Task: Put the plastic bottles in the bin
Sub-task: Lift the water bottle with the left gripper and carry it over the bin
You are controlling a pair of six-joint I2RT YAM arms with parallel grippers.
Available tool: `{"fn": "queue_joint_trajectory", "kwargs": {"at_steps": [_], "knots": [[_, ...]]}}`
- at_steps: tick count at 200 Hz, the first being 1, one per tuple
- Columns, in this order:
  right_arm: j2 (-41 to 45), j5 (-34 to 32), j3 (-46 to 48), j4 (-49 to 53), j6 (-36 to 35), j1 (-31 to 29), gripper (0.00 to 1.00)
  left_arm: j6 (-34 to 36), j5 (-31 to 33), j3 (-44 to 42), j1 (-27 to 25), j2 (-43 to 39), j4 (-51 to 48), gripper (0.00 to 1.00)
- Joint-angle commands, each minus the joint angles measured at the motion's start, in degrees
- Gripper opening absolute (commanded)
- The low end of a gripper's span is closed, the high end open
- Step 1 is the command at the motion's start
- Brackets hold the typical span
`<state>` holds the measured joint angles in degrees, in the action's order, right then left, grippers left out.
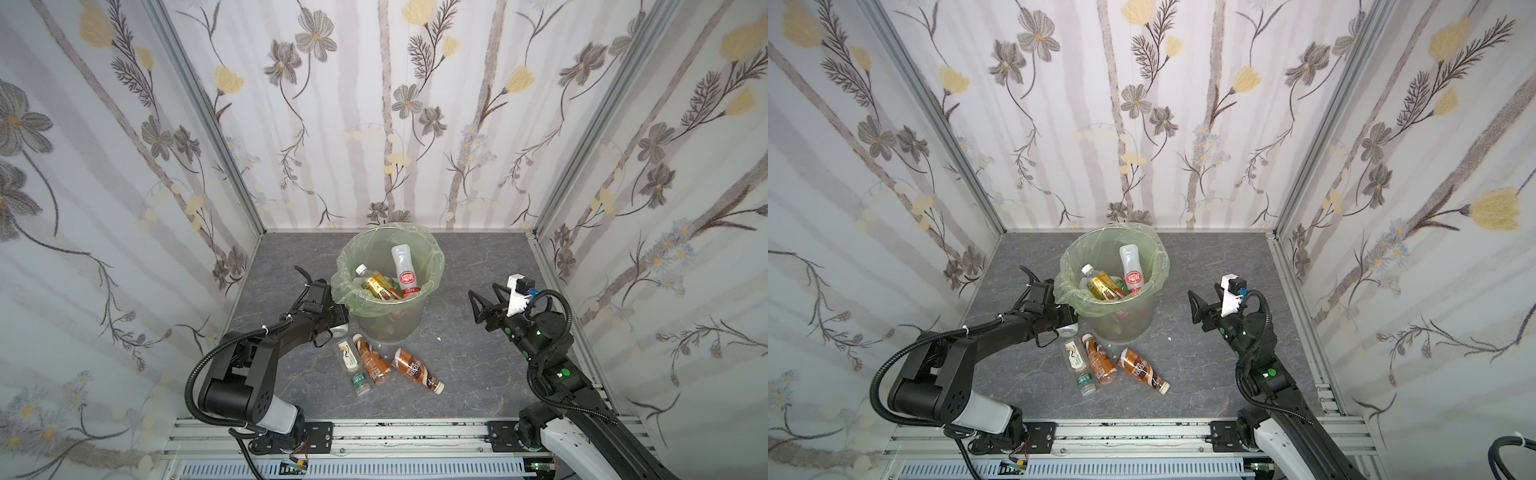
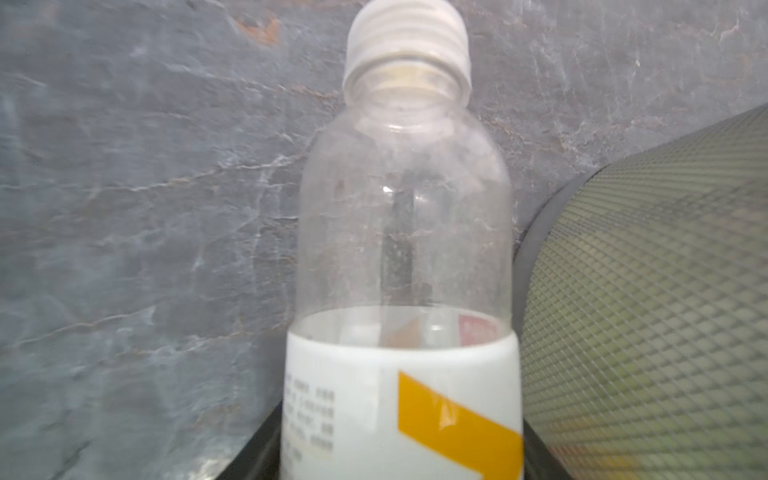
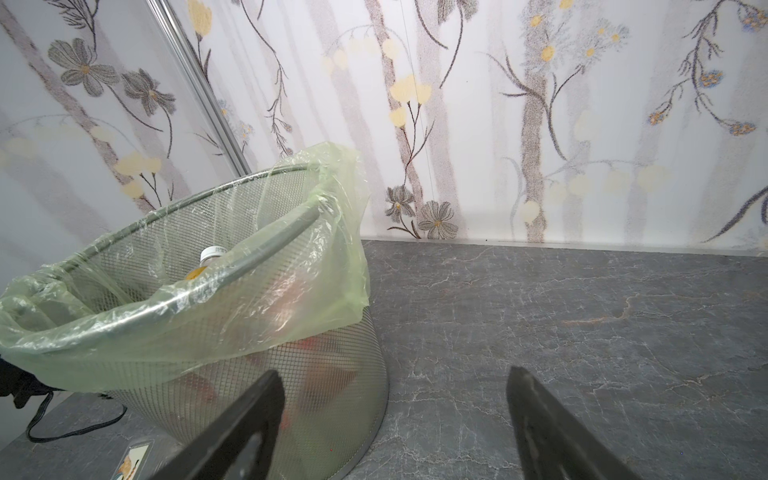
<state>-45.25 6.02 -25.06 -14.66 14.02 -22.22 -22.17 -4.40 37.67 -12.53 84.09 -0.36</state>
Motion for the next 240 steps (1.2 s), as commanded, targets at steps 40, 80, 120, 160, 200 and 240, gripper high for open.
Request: {"fn": "queue_joint_trajectory", "kwargs": {"at_steps": [40, 80, 120, 160, 200, 240], "knots": [[-1.0, 0.1, -0.3, -0.5, 1.5, 0.1, 0.84, 0.4, 0.6, -0.3, 5.4, -13.8, 0.1, 0.58], [-0.7, 0.5, -0.5, 0.4, 1.8, 0.1, 0.84, 1.2, -0.2, 3.5, 6.7, -19.5, -1.5, 0.58], [0.7, 0.1, -0.2, 2.3, 1.5, 0.1, 0.84, 2.6, -2.6, 7.9, 6.7, -24.4, -3.6, 0.58], [1.7, 0.2, 0.0, 2.8, 1.9, 0.1, 0.84, 5.8, -3.2, 12.6, 6.7, -29.5, -6.0, 0.6], [1.8, 0.5, 0.1, 2.7, 2.3, 0.0, 0.84, 5.3, -9.5, 18.8, 6.7, -29.3, -6.5, 0.59], [2.3, 1.0, 0.2, 2.9, 3.1, 0.1, 0.84, 6.4, -14.8, 24.8, 4.4, -25.6, -6.3, 0.57]]}}
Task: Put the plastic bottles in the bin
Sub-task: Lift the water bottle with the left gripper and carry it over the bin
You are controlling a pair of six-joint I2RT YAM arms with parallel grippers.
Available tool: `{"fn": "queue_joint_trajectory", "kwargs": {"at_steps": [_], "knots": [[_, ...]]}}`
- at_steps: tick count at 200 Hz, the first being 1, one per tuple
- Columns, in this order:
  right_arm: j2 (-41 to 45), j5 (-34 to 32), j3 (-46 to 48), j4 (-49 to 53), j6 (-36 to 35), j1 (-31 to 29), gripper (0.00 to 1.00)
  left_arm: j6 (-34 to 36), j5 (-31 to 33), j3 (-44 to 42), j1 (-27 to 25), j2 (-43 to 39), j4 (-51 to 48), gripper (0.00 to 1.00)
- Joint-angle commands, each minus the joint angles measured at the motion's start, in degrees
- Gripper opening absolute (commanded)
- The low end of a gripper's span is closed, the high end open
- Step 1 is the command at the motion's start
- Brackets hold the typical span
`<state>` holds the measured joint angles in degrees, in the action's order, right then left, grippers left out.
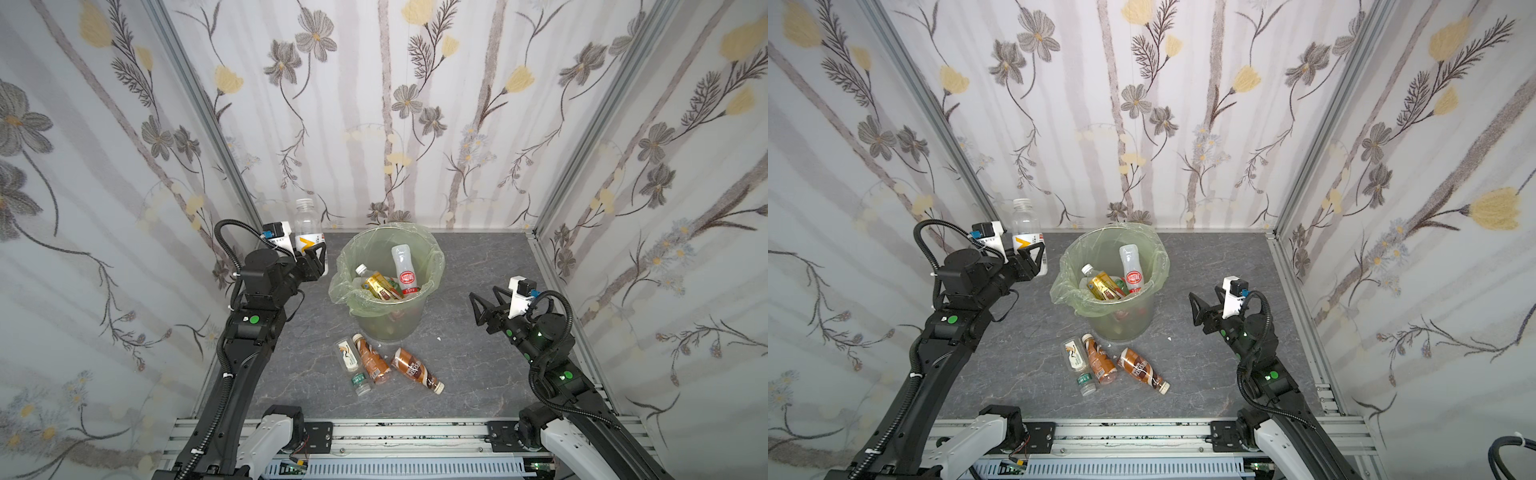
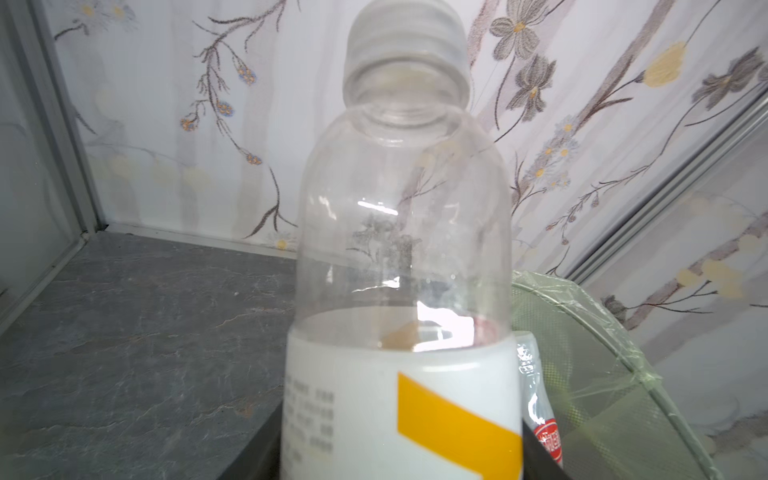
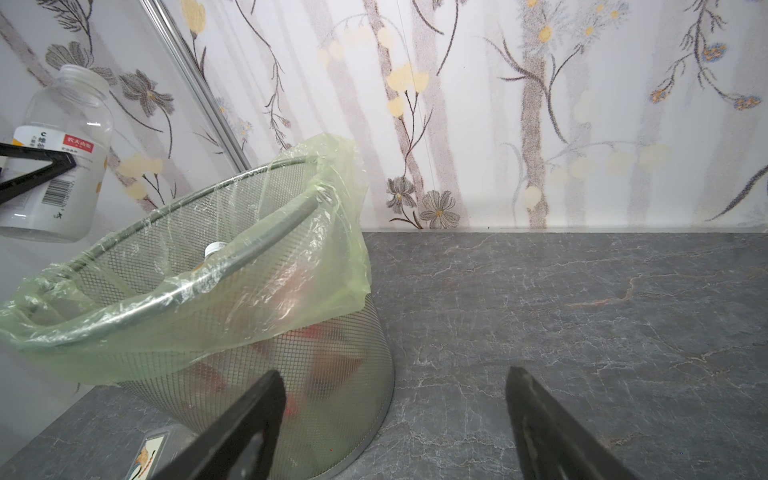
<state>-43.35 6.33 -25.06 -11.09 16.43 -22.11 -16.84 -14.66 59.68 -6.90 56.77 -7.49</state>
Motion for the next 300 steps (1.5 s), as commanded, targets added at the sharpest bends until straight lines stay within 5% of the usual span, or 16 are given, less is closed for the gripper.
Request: {"fn": "queue_joint_trajectory", "kwargs": {"at_steps": [1, 66, 113, 187, 237, 300], "knots": [[0.4, 0.7, 0.2, -0.7, 0.7, 0.0, 0.84, 1.1, -4.6, 3.0, -1.3, 1.8, 0.8, 0.57], [1.3, 1.3, 0.2, 0.0, 1.9, -0.1, 0.83, 8.9, -3.1, 9.9, -12.3, 10.5, 0.9, 0.57], [2.7, 0.9, 0.2, 1.3, 1.7, 0.0, 0.83, 13.8, -0.3, 12.3, -14.8, 14.3, 0.9, 0.58], [2.0, 1.3, 0.4, 0.6, 2.4, -0.1, 0.83, 13.3, 1.0, 13.0, -18.3, 18.6, 1.6, 0.59], [2.2, 1.1, 1.0, 0.6, 2.3, 0.0, 0.83, 5.4, 4.7, 11.3, -20.0, 19.6, 3.5, 0.6], [2.8, 0.7, 1.2, 1.5, 2.2, -0.1, 0.83, 7.0, 7.5, 11.1, -22.7, 22.2, 7.1, 0.65]]}}
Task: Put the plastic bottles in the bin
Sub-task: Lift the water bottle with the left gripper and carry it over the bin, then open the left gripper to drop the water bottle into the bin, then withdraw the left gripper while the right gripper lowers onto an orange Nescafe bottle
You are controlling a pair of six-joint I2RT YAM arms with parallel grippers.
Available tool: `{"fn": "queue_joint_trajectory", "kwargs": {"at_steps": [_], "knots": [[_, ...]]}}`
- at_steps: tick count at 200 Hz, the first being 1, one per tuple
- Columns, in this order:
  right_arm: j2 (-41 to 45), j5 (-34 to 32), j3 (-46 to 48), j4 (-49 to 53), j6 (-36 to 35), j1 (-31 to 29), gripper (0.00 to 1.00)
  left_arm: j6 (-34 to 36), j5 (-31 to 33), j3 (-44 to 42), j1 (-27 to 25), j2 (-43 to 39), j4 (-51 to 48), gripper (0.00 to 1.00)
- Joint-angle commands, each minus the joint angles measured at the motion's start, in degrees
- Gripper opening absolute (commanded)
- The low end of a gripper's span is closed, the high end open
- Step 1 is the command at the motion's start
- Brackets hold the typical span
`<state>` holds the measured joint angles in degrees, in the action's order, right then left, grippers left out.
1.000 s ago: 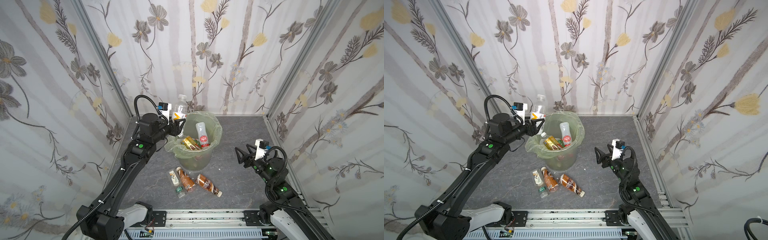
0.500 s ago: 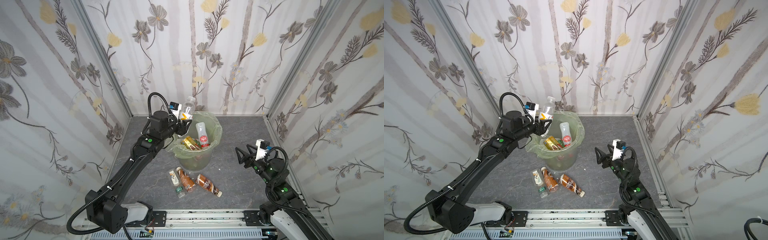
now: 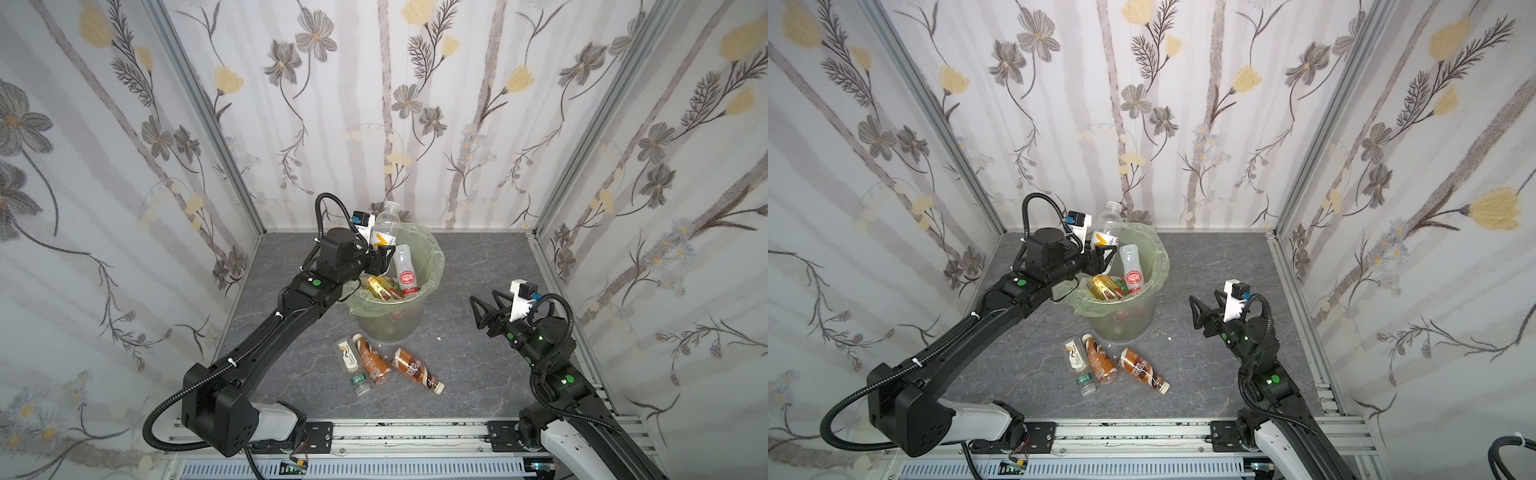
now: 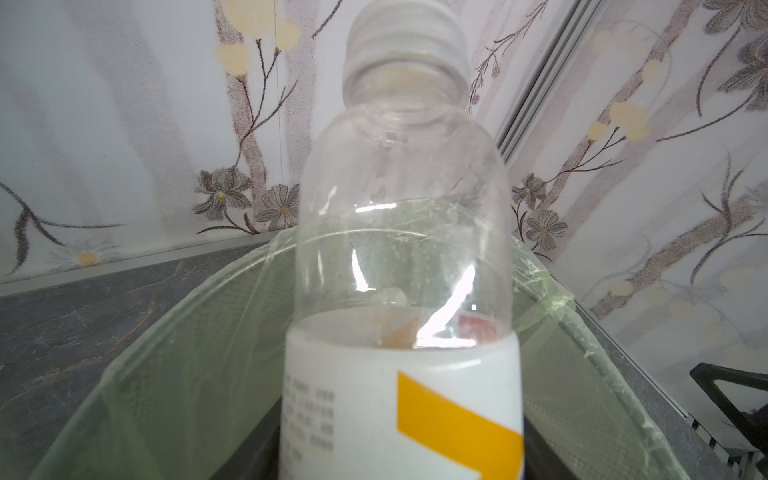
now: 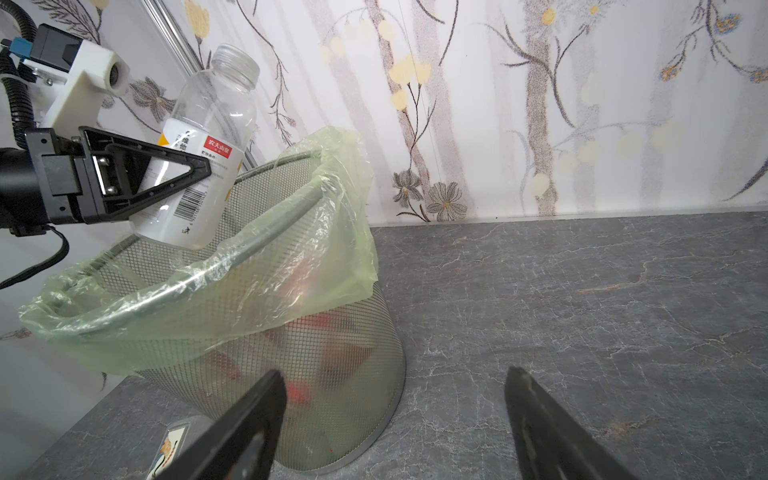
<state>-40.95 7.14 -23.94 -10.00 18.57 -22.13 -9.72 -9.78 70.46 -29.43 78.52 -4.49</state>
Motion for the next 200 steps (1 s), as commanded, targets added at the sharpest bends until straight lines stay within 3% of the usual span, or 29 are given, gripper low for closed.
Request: {"fn": "queue_joint_trajectory", "kwargs": {"at_steps": [1, 98, 200], "knots": [[0.5, -0.1, 0.2, 0.4, 0.1, -0.1, 0.83, -0.2, 2.7, 0.3, -0.2, 0.5, 4.1, 0.65], [0.2, -0.1, 0.5, -0.2, 0.3, 0.0, 0.83, -4.5, 2.1, -4.1, -0.2, -4.5, 4.7, 0.75], [0.0, 0.4, 0.2, -0.4, 1.0, -0.1, 0.83, -5.1, 1.0, -6.7, -0.2, -8.5, 4.6, 0.72]]}}
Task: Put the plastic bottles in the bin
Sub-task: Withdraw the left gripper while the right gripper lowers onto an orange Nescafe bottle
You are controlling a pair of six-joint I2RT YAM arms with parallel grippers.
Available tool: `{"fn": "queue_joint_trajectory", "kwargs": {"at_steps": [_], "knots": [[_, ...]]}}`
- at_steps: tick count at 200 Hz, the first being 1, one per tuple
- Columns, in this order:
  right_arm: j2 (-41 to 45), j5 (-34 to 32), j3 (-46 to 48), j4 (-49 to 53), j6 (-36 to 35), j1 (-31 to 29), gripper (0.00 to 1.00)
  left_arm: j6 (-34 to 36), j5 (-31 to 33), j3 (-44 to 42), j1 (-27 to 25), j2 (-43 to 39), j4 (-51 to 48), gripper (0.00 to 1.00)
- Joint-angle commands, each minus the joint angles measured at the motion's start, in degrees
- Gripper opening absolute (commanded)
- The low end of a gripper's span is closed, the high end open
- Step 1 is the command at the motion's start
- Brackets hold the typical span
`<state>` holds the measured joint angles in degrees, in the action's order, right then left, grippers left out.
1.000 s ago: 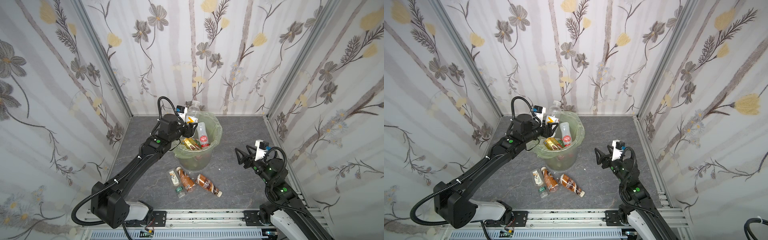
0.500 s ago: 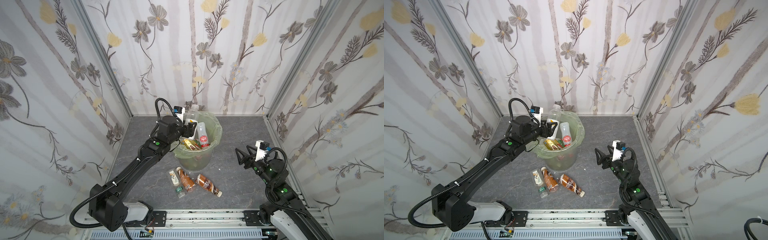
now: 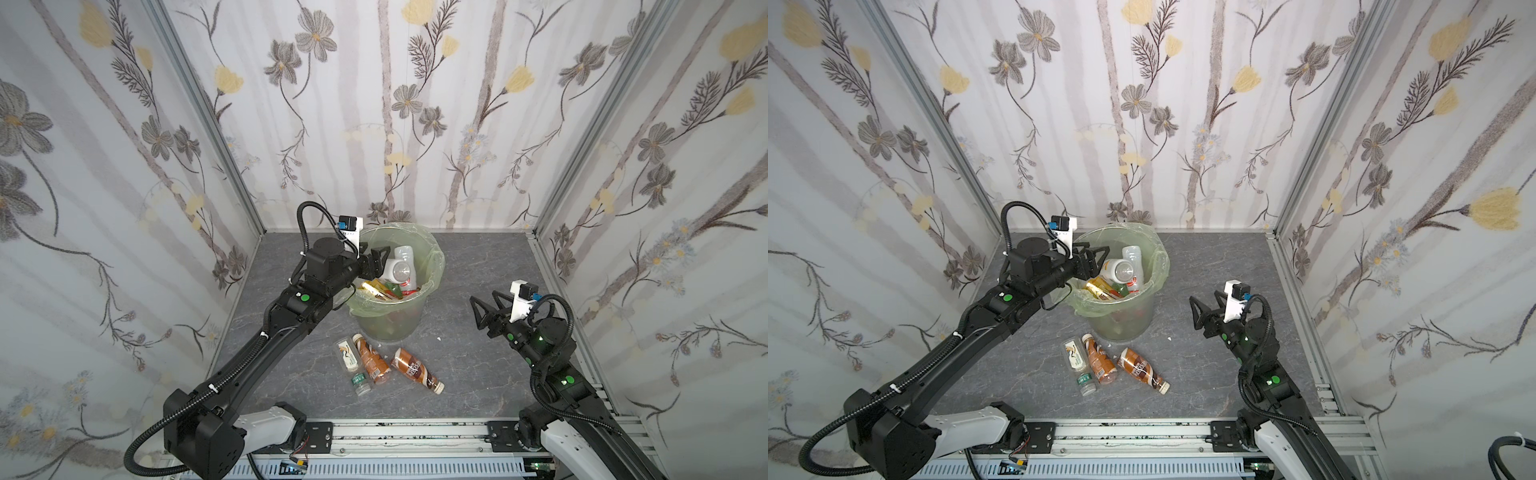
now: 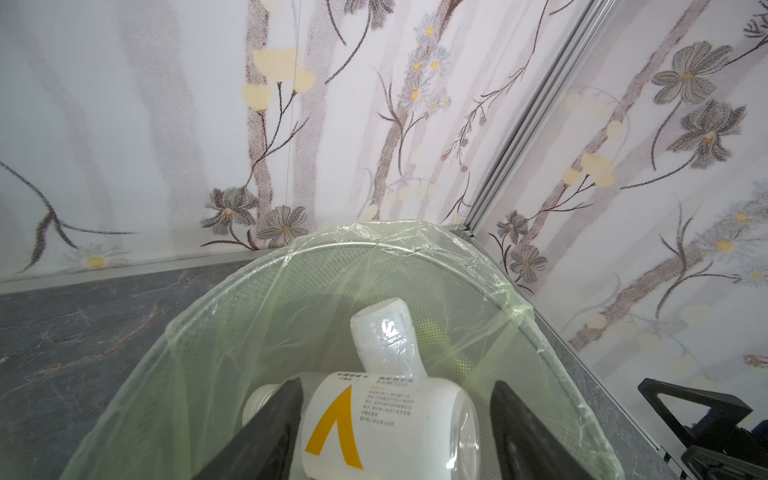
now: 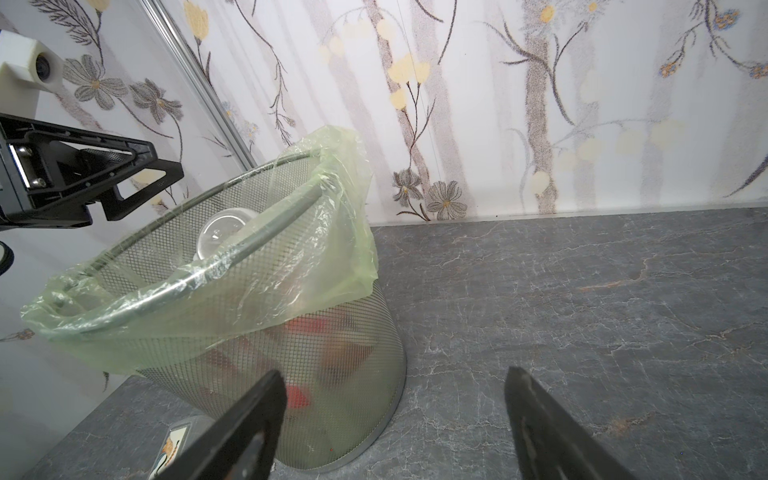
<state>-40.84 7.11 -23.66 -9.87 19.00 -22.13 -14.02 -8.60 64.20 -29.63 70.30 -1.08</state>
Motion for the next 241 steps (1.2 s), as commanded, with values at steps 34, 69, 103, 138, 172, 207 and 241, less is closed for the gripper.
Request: {"fn": "queue_joint_trajectory", "kwargs": {"at_steps": [34, 69, 103, 138, 172, 207, 241], "knots": [[-0.1, 0.8, -0.4, 0.7, 0.3, 0.0, 0.83, -0.6, 1.7, -2.0, 0.0, -2.2, 1.1, 0.73], [-1.2, 4.1, 0.1, 1.1, 1.5, -0.1, 0.82, 0.5, 5.6, -6.4, 0.6, -7.8, 0.3, 0.77], [-3.1, 7.9, 1.7, -0.1, 5.6, -1.8, 0.79, 0.4, 8.4, -9.2, 3.2, -13.8, -6.0, 0.79], [-4.6, 3.5, 2.1, 3.9, 4.9, -8.4, 0.8, 1.3, 10.5, -9.8, 6.8, -19.0, -14.0, 0.8], [-6.4, 1.8, 3.2, 5.6, 5.7, -13.2, 0.8, 2.2, 10.7, -11.4, 11.3, -22.8, -18.1, 0.81], [-9.5, 2.8, 4.2, 5.4, 5.7, -17.0, 0.82, 2.5, 9.2, -16.7, 17.0, -25.6, -18.5, 0.82], [-14.3, 2.9, 4.3, 4.7, 6.3, -20.6, 0.84, 1.7, 6.4, -21.4, 21.2, -25.8, -18.3, 0.83]]}}
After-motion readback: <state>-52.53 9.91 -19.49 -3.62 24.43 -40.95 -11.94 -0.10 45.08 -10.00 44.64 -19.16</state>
